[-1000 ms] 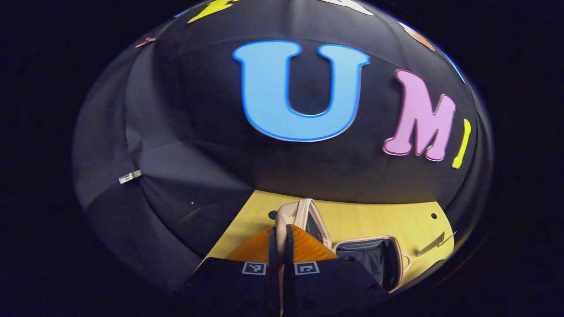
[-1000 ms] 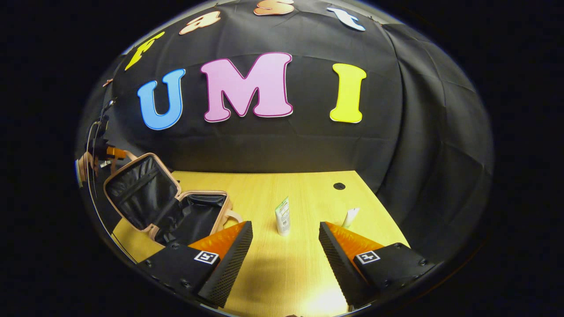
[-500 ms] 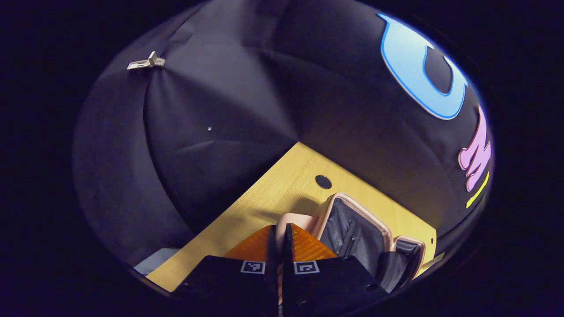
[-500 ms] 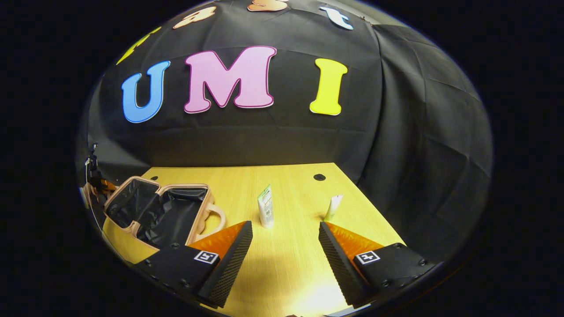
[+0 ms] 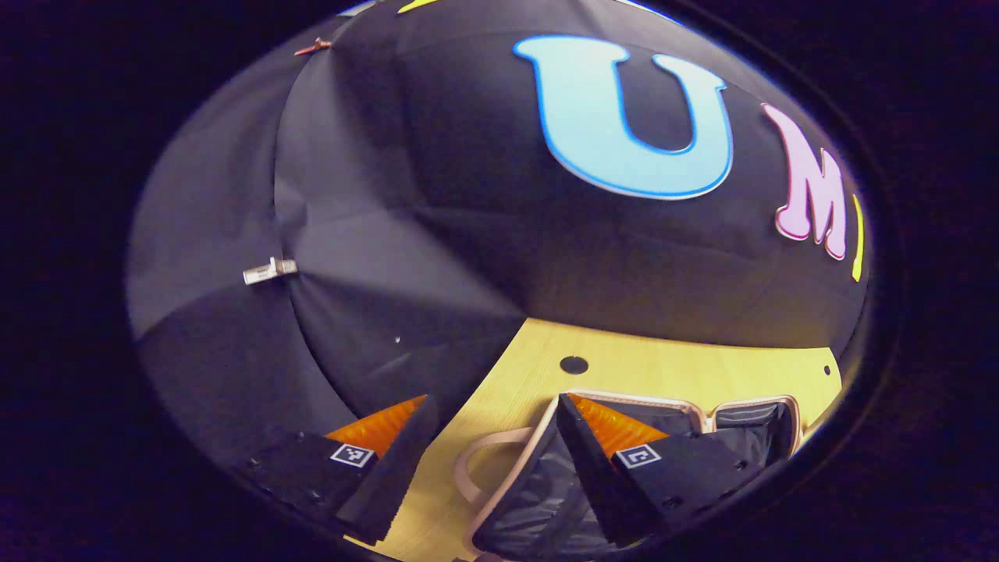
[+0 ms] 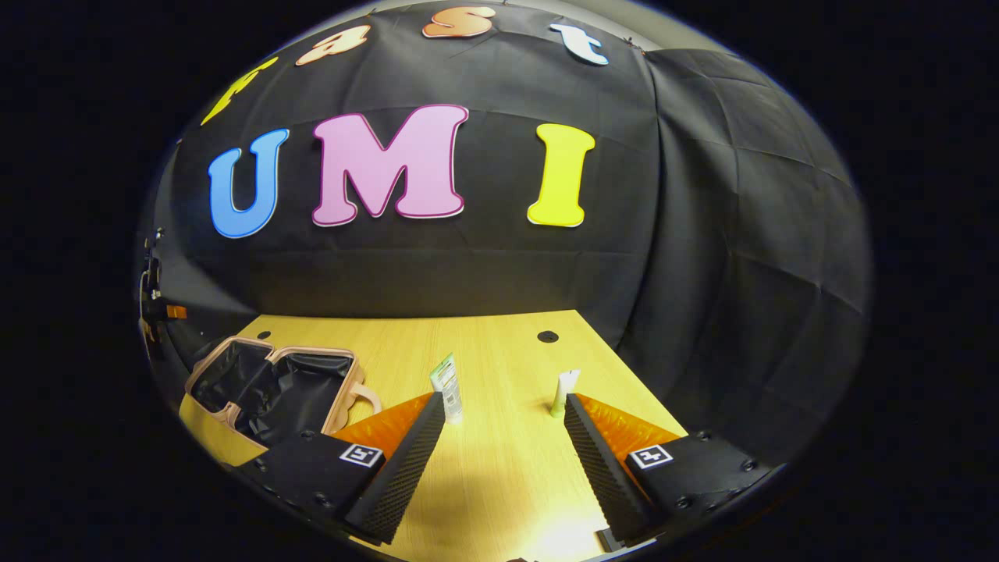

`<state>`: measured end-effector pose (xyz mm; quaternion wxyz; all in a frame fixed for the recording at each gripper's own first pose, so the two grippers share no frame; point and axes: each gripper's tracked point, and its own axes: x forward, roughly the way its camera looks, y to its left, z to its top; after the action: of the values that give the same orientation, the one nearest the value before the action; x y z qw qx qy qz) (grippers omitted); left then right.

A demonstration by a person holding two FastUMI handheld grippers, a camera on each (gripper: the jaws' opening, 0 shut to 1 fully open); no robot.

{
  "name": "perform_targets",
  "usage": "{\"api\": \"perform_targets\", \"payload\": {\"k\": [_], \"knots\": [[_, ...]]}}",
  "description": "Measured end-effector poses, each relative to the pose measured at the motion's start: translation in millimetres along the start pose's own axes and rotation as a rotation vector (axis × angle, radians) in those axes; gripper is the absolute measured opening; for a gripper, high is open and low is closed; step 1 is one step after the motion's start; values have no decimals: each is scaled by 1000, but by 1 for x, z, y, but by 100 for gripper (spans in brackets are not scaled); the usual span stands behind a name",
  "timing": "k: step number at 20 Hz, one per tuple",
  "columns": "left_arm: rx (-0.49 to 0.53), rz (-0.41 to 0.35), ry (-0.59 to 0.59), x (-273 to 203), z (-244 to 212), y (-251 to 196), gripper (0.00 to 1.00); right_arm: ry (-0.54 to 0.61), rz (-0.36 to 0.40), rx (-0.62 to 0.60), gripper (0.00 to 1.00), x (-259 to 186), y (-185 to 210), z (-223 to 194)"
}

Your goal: First open the suitcase, pack the skin care products into it, and then close the suitcase.

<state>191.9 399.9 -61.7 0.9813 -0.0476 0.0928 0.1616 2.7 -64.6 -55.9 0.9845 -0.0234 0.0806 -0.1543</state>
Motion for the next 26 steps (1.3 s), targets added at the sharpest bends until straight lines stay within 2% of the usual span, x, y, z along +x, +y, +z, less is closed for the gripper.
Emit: {"api": "perform_targets", "payload": {"k": [3, 5, 9, 12, 17, 21, 26], "knots": [[4, -74, -112, -77, 39, -67, 96, -11, -4, 23, 98, 5, -17, 10], [-26, -163, -111, -120, 34, -132, 96, -10, -1, 42, 98, 9, -27, 12], [-56, -354, -123, -183, 8, -273, 96, 3, 6, 42, 98, 19, -47, 5], [-39, -526, -95, -217, -37, -375, 96, 27, 14, 59, 98, 28, -60, -5], [9, -702, -4, -236, -104, -495, 96, 59, 15, 76, 97, 49, -78, -23], [84, -757, 49, -215, -141, -563, 96, 86, 28, 72, 97, 76, -81, -40], [92, -707, 105, -160, -182, -612, 96, 141, 39, 107, 98, 132, -79, -78]]}}
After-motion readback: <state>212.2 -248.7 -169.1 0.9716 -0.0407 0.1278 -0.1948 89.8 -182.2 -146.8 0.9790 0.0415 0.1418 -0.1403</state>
